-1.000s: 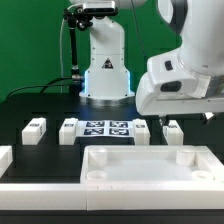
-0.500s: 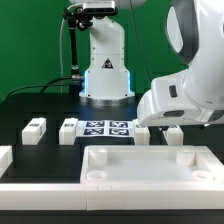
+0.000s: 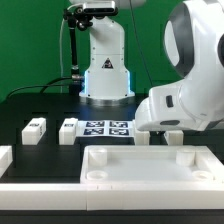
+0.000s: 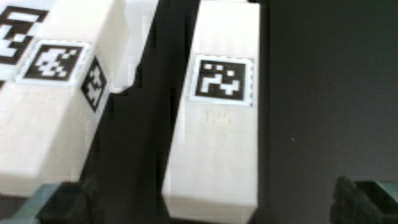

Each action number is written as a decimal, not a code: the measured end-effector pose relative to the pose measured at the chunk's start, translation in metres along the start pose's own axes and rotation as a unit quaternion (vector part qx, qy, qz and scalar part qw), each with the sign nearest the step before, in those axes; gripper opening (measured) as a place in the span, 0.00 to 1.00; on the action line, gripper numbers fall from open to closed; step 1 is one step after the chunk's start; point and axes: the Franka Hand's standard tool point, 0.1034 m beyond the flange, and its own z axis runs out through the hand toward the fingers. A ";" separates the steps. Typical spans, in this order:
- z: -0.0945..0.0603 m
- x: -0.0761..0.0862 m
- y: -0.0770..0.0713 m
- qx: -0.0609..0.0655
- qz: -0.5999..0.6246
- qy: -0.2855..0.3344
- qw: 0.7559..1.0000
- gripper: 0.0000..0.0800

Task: Assemble desk

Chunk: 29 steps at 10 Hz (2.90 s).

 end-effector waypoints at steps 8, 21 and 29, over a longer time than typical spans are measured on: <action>0.025 0.002 -0.011 0.004 0.019 -0.027 0.999 0.81; -0.054 -0.023 0.001 0.015 -0.007 0.026 1.000 0.36; -0.107 -0.041 -0.006 0.003 -0.022 0.250 0.968 0.36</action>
Offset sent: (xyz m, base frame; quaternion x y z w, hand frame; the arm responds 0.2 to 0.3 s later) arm 0.0000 0.0000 0.0000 0.0000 0.0000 0.0000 1.0000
